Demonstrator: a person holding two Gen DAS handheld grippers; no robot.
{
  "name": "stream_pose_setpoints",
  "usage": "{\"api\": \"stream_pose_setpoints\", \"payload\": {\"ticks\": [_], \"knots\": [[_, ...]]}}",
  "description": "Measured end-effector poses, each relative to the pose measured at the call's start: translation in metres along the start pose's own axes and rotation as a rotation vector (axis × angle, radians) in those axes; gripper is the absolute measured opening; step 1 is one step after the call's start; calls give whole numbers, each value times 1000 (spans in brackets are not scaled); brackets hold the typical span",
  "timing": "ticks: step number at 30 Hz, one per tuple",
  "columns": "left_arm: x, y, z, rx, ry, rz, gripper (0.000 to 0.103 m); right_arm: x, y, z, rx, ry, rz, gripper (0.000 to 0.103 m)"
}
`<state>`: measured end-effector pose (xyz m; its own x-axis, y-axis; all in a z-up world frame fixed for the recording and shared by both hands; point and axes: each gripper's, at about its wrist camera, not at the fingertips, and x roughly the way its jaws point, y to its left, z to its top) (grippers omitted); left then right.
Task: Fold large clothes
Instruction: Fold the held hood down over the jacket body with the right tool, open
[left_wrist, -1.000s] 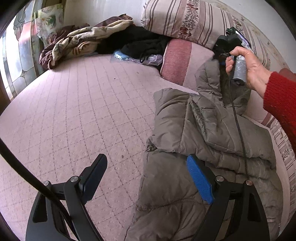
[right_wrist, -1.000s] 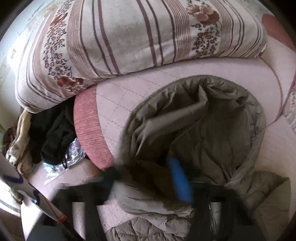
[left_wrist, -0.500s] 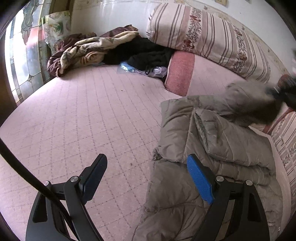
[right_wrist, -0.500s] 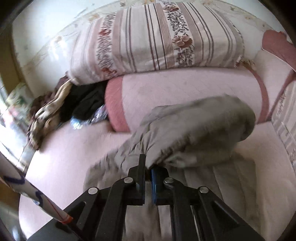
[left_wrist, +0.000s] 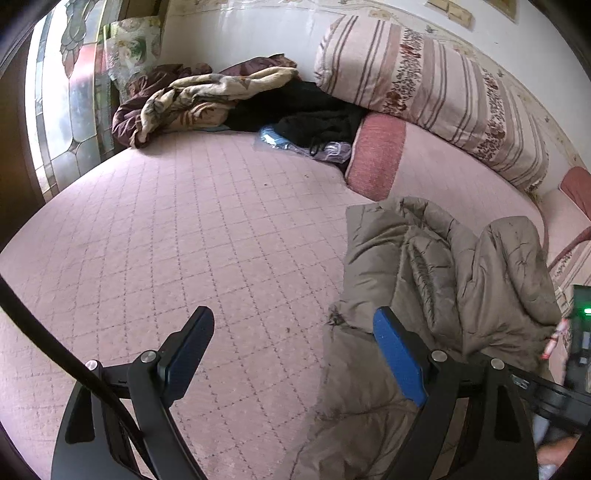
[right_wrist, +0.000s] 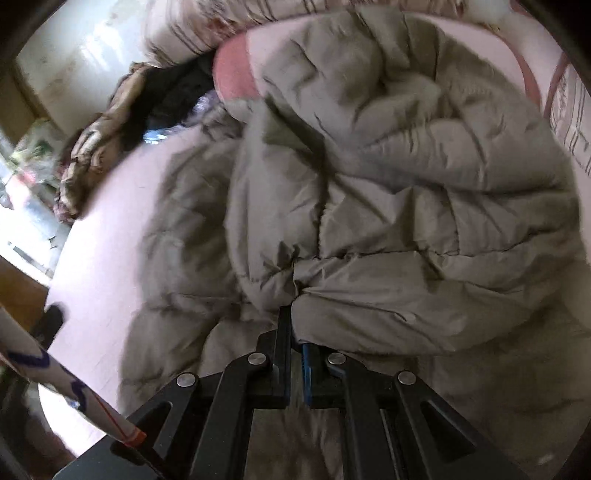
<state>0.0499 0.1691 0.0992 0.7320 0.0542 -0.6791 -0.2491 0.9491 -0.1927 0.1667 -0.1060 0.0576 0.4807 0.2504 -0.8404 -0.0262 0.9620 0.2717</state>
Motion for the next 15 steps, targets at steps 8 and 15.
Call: {"api": "stream_pose_setpoints", "payload": {"ticks": [8,15], "knots": [[-3,5,-2,-20,3,2,87,-29,2,7,-43,-60,-17,17],[-11,-2,-8,-1,-10,3,87,-103,-12,-13,-140,-119,-83,33]]}}
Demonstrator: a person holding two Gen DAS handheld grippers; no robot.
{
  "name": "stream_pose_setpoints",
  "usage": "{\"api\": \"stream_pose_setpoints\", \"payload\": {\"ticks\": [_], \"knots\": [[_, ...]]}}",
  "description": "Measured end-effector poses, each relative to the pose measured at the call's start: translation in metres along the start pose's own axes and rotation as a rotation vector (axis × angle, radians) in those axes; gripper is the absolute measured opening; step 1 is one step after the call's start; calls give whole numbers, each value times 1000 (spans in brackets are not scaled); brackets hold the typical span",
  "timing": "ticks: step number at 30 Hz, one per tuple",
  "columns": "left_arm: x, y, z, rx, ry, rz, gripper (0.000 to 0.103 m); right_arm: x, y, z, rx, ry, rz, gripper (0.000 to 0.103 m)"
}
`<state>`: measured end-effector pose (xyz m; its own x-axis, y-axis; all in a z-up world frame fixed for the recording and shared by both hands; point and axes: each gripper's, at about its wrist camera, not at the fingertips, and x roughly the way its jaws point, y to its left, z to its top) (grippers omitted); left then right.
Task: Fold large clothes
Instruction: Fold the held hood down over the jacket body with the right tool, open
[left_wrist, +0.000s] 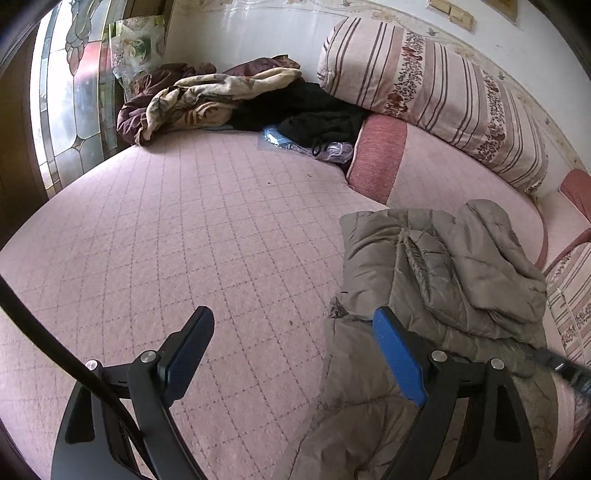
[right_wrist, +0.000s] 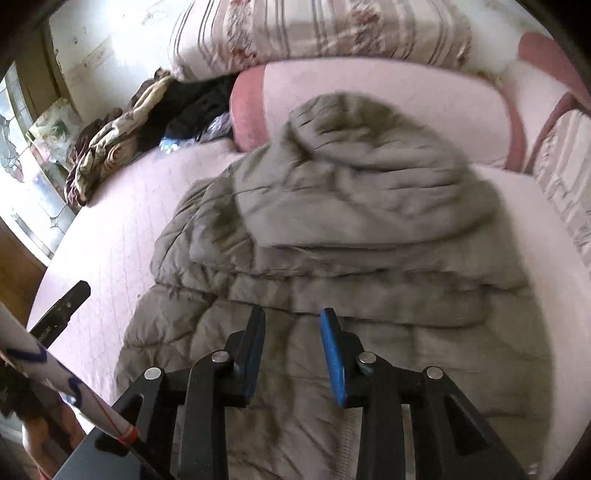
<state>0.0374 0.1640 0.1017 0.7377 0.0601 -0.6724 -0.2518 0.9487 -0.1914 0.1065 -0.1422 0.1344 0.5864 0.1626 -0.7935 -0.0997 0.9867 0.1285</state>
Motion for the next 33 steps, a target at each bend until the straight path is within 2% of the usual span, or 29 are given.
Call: {"api": "stream_pose_setpoints", "payload": {"ticks": [3,6,10,15,17,21,23,26,30,33], "knots": [[-4,-4,-1,14,-15,2,87,-22,-22,20,34,-78,-69,33],[-5,-10,-2,36,-19,-2,87,-22,-42,51,72,-117,-151,33],[-3,-16,-2,59,-11,-10,87,14,-56,92,93,-120,-283,33],[3,-21,-1,77,7,-12,87,67,-64,119,126,-63,-355,33],[6,-24,-2,82,16,-16,87,94,-65,117,139,-2,-337,33],[5,-26,-2,94,14,-19,87,126,-53,82,138,136,-158,33],[3,-28,-3,99,11,-19,87,125,-37,61,56,151,-121,33],[2,-29,-4,100,14,-22,87,118,-22,40,-30,146,-116,33],[1,-31,-6,110,5,-5,87,123,-34,36,17,151,-75,34],[1,-32,-10,115,12,3,87,129,-37,33,-4,134,-92,34]]}}
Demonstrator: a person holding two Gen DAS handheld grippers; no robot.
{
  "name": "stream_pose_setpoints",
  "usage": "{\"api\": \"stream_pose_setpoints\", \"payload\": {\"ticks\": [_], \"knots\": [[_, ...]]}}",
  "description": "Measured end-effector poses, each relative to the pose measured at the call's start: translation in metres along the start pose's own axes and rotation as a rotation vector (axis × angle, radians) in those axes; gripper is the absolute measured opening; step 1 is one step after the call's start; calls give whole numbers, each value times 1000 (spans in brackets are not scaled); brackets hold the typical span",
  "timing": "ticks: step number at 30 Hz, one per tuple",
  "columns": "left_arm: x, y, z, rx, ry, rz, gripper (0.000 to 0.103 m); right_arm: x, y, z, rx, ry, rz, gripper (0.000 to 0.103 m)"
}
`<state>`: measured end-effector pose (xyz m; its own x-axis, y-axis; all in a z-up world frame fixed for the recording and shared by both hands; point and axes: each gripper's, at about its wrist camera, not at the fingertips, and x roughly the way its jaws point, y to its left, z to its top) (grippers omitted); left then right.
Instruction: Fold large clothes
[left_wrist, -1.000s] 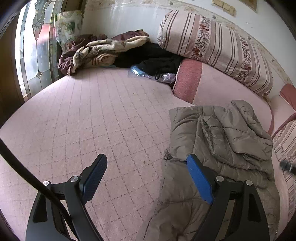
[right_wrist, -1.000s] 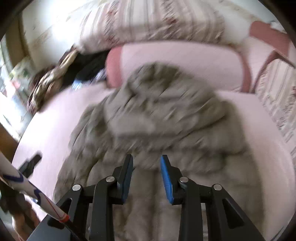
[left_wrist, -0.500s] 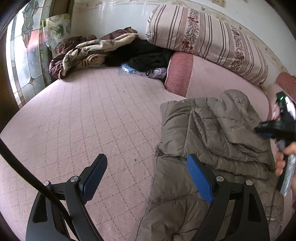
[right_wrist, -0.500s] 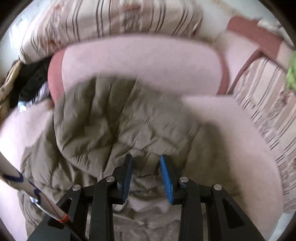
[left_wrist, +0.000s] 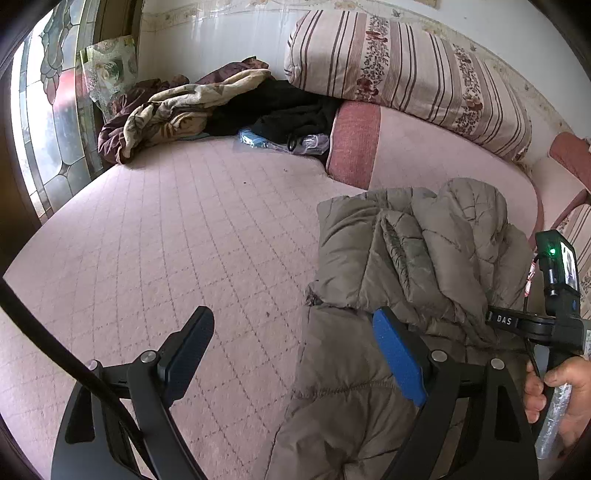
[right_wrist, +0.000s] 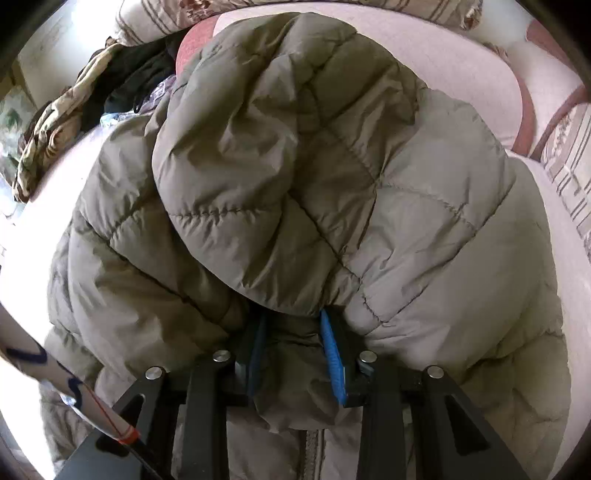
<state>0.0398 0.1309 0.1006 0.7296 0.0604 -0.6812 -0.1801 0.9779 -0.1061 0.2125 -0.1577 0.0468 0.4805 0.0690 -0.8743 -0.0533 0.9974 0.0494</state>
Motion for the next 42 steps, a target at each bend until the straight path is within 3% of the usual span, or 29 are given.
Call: {"api": "stream_pose_setpoints", "payload": {"ticks": [5,11,15,18,23,25,28,30,32,34,37,42], "knots": [[-12,2,-4,-7,-5,7,87,-20,7,-8,-28,-61,-35,33],[-23,-7,11,-32,37,-19,87,-68,-17,-15,2,-145,40,38],[-30,-36,37,2,42,-61,87,-105,-51,-19,27,-218,82,39],[-27,-65,57,16,39,-113,87,-124,-78,-18,36,-271,54,40],[13,-139,81,130,56,-156,87,-105,-101,-7,14,-258,-40,40],[46,-166,80,185,111,-164,87,-88,-110,-1,38,-229,-40,40],[87,-184,69,254,158,-100,87,-60,-117,4,59,-184,-39,40],[114,-187,60,291,200,-49,87,-46,-120,4,46,-166,-53,40],[134,-177,49,247,225,-64,89,-35,-120,3,22,-155,-66,40],[138,-172,43,225,205,-79,92,-24,-115,0,-16,-144,-85,40],[140,-179,36,260,175,-45,94,-11,-109,-5,-34,-138,-122,40],[127,-182,37,267,158,-16,91,-12,-94,-4,-66,-150,-206,40]]}}
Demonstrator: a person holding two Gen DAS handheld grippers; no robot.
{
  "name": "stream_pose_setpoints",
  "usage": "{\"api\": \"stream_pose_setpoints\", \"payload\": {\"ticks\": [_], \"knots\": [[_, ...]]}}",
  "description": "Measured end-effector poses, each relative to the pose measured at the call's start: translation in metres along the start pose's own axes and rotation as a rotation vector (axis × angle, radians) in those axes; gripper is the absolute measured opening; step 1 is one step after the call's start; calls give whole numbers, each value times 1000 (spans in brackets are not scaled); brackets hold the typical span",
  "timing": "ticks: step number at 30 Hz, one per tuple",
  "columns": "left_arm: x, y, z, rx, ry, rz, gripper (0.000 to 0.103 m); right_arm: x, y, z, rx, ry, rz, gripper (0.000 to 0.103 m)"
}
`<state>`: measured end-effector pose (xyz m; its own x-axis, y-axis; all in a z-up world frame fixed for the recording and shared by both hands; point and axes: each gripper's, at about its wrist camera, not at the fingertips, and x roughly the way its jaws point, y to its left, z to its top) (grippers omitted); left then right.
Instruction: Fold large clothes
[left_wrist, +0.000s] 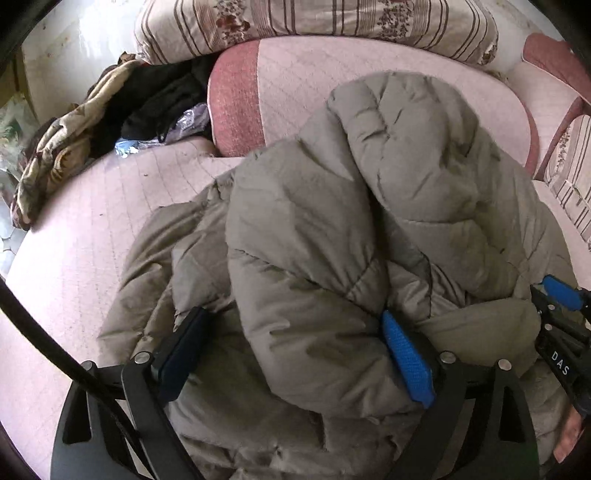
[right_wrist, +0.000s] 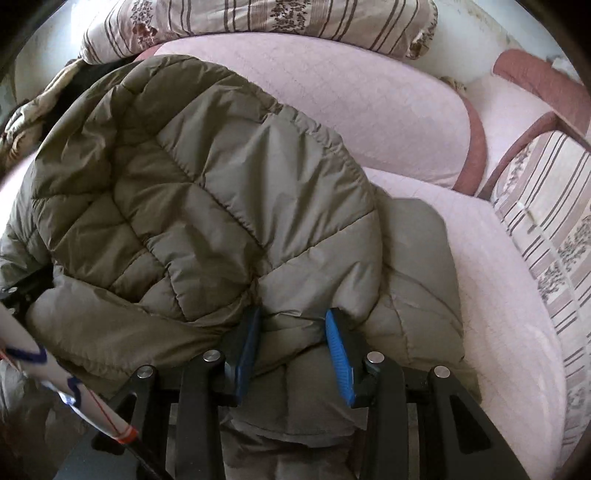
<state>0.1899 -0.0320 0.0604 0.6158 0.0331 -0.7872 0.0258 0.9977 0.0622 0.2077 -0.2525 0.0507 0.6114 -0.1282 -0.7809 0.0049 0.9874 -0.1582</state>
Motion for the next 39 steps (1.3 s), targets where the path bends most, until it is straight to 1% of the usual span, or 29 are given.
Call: {"api": "stream_pose_setpoints", "payload": {"ticks": [2,5,6,9,12,15,17,22,27,32,34,39], "knots": [[-20,3,-1,-8,-15,0,90,-13,2,1,-11,-18,-22,41],[-59,8,-9,2,-82,5,90,-43,3,-6,-31,-54,-67,47],[-76,9,-15,11,-110,12,90,-53,2,-9,-39,-67,-83,48],[-114,15,-34,31,-159,19,90,-85,0,-20,-52,-106,-112,50],[-144,21,-56,38,-189,33,90,-115,-9,-32,-42,-132,-117,50],[-165,31,-79,28,-198,40,90,-140,-15,-44,-34,-161,-121,51],[-173,37,-91,9,-190,40,90,-159,-17,-53,-39,-187,-139,51],[-192,57,-126,-76,-159,31,90,-196,-19,-69,-42,-235,-176,54],[-208,70,-154,-113,-156,62,90,-223,-25,-86,-34,-261,-197,55],[-222,78,-176,-122,-163,94,90,-241,-32,-102,-25,-274,-216,58],[-225,82,-183,-129,-157,106,90,-248,-35,-110,-21,-277,-226,60],[-227,96,-202,-163,-130,139,90,-257,-48,-126,-1,-268,-245,60]]}}
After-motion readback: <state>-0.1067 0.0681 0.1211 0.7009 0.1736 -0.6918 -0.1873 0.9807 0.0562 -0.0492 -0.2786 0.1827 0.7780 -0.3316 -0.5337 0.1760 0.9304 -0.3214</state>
